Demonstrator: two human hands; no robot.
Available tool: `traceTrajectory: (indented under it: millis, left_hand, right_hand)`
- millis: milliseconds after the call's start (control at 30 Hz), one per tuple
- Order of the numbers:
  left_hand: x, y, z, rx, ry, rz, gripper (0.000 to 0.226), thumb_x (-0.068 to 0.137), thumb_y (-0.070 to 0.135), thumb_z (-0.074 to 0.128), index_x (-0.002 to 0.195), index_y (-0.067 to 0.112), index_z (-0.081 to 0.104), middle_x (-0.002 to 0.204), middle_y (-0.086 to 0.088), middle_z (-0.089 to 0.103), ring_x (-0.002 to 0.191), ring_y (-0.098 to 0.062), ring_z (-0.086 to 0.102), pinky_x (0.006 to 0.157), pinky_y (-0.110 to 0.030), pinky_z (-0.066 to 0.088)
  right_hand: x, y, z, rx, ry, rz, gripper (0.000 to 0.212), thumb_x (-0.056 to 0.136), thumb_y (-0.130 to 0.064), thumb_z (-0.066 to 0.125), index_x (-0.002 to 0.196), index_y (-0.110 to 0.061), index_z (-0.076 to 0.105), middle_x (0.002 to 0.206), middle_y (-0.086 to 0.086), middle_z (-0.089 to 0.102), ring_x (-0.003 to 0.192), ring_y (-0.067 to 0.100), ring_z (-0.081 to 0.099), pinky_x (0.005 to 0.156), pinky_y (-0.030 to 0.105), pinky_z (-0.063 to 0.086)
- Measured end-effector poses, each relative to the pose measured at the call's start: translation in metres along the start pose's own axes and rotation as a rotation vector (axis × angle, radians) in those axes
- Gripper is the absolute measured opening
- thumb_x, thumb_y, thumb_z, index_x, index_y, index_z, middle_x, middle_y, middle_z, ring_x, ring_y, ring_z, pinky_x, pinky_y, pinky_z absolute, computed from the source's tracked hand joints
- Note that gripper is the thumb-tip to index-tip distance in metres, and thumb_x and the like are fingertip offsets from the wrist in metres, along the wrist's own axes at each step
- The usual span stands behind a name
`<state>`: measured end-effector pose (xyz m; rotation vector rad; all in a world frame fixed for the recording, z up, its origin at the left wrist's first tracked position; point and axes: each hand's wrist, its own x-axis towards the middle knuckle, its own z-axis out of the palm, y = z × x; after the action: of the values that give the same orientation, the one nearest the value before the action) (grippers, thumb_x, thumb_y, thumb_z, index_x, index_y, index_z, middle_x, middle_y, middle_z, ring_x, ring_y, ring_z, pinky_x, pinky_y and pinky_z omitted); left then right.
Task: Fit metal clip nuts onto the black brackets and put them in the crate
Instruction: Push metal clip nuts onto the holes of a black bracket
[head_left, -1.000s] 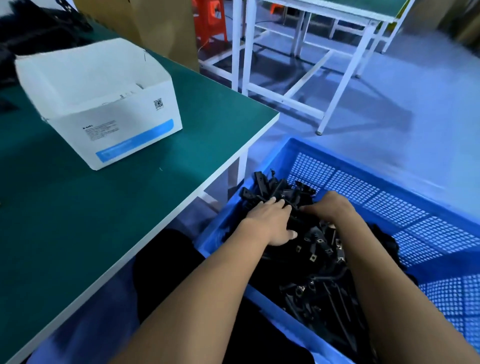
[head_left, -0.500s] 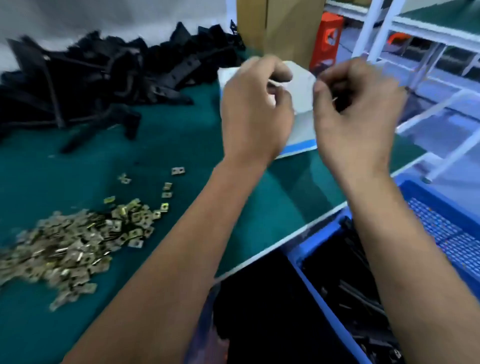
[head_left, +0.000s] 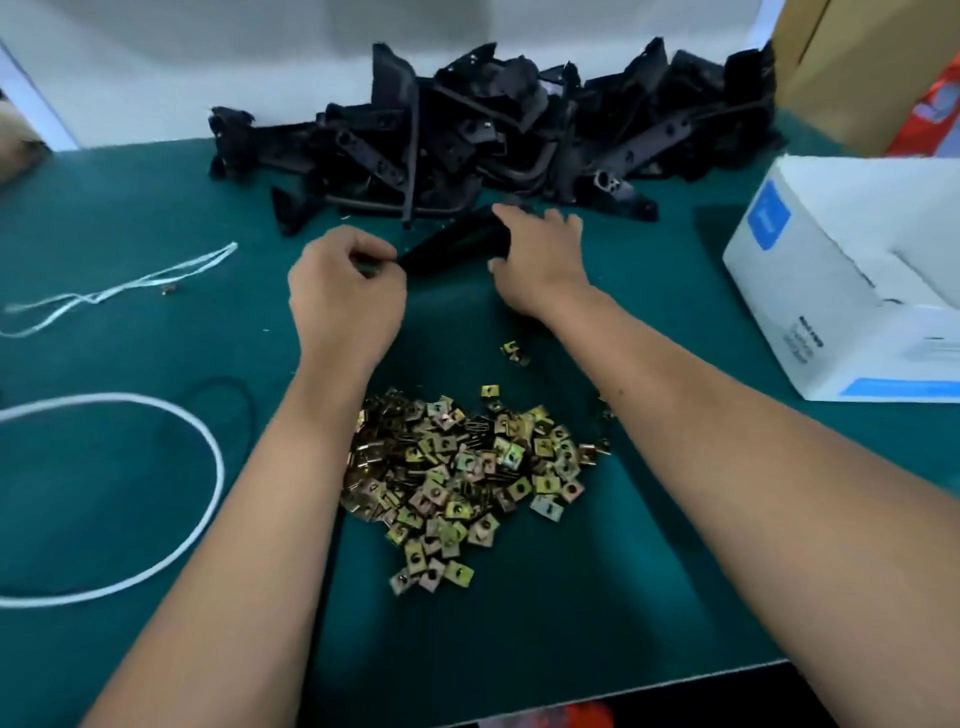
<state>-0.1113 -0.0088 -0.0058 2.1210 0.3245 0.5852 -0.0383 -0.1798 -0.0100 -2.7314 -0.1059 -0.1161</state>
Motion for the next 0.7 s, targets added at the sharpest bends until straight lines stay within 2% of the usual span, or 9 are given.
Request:
traceTrajectory:
  millis: [67, 133, 233, 333, 400, 500, 533, 633, 700]
  left_hand:
    - [0.004, -0.001, -0.001, -0.029, -0.015, 0.017, 0.015, 0.079, 0.021, 0.064, 0.085, 0.033, 0.073, 0.077, 0.022, 0.067, 0.073, 0.009, 0.061, 0.065, -0.004, 0.041]
    - [0.004, -0.002, 0.000, -0.035, -0.037, 0.020, 0.014, 0.080, 0.020, 0.065, 0.086, 0.031, 0.072, 0.079, 0.017, 0.069, 0.075, 0.006, 0.064, 0.070, -0.008, 0.047]
    - [-0.003, -0.004, 0.004, -0.044, -0.056, 0.042, 0.010, 0.084, 0.022, 0.069, 0.093, 0.026, 0.072, 0.082, 0.014, 0.070, 0.079, 0.001, 0.066, 0.077, -0.018, 0.054]
    - [-0.012, 0.004, 0.006, -0.075, -0.038, 0.195, 0.028, 0.089, 0.029, 0.071, 0.113, 0.017, 0.066, 0.100, 0.013, 0.067, 0.088, 0.001, 0.062, 0.083, -0.014, 0.048]
    - [-0.018, 0.013, 0.006, -0.152, -0.086, 0.270, 0.032, 0.089, 0.022, 0.066, 0.119, 0.013, 0.061, 0.102, 0.012, 0.067, 0.092, 0.002, 0.063, 0.084, -0.012, 0.047]
    - [-0.019, 0.025, -0.003, -0.549, -0.202, 0.117, 0.032, 0.084, 0.009, 0.065, 0.116, 0.004, 0.060, 0.104, -0.013, 0.072, 0.095, -0.028, 0.071, 0.089, -0.041, 0.060]
    - [-0.018, 0.027, -0.009, -0.691, -0.239, 0.079, 0.030, 0.085, 0.006, 0.067, 0.114, 0.002, 0.061, 0.104, -0.017, 0.071, 0.092, -0.034, 0.072, 0.087, -0.046, 0.061]
    - [-0.016, 0.031, -0.017, -0.773, -0.243, 0.065, 0.027, 0.082, 0.005, 0.076, 0.106, 0.006, 0.064, 0.100, -0.011, 0.068, 0.093, -0.026, 0.066, 0.090, -0.047, 0.057]
    - [-0.013, 0.031, -0.019, -0.812, -0.184, 0.092, 0.021, 0.083, 0.000, 0.072, 0.098, 0.011, 0.061, 0.097, -0.013, 0.063, 0.092, -0.029, 0.060, 0.088, -0.048, 0.053]
  right_hand:
    - [0.001, 0.002, -0.001, 0.118, 0.101, 0.008, 0.041, 0.093, -0.017, 0.069, 0.134, -0.016, 0.065, 0.138, 0.011, 0.059, 0.129, 0.028, 0.053, 0.105, 0.029, 0.041]
    - [-0.007, 0.005, -0.004, 0.263, 0.218, 0.068, 0.026, 0.086, -0.002, 0.066, 0.107, -0.013, 0.079, 0.115, 0.009, 0.071, 0.109, 0.022, 0.064, 0.089, 0.022, 0.049]
    - [-0.026, 0.006, -0.014, 0.415, 0.414, 0.057, 0.020, 0.088, -0.004, 0.065, 0.092, -0.014, 0.082, 0.089, -0.002, 0.075, 0.091, 0.012, 0.070, 0.081, 0.015, 0.051]
    - [-0.047, -0.005, -0.024, 0.667, 0.532, -0.083, 0.011, 0.089, -0.007, 0.071, 0.090, -0.013, 0.081, 0.083, -0.008, 0.075, 0.079, 0.006, 0.074, 0.081, 0.022, 0.059]
    - [-0.060, -0.015, -0.027, 0.825, 0.516, -0.206, 0.008, 0.088, -0.003, 0.073, 0.090, -0.009, 0.079, 0.084, -0.006, 0.076, 0.076, 0.005, 0.075, 0.078, 0.024, 0.061]
    - [-0.066, -0.019, -0.032, 1.104, 0.338, -0.298, 0.011, 0.088, 0.008, 0.071, 0.091, -0.001, 0.077, 0.091, 0.005, 0.076, 0.088, 0.016, 0.076, 0.084, 0.034, 0.063]
    - [-0.065, -0.016, -0.034, 1.131, 0.270, -0.314, 0.014, 0.088, 0.010, 0.069, 0.091, -0.002, 0.077, 0.093, 0.007, 0.076, 0.092, 0.019, 0.076, 0.086, 0.036, 0.063]
    - [-0.067, -0.001, -0.033, 1.111, 0.134, -0.335, 0.021, 0.088, 0.009, 0.069, 0.092, -0.010, 0.076, 0.100, 0.011, 0.077, 0.100, 0.023, 0.073, 0.093, 0.046, 0.060]
    - [-0.069, 0.013, -0.031, 1.071, 0.093, -0.318, 0.019, 0.090, 0.006, 0.071, 0.097, -0.011, 0.076, 0.106, 0.008, 0.076, 0.102, 0.018, 0.072, 0.093, 0.044, 0.060]
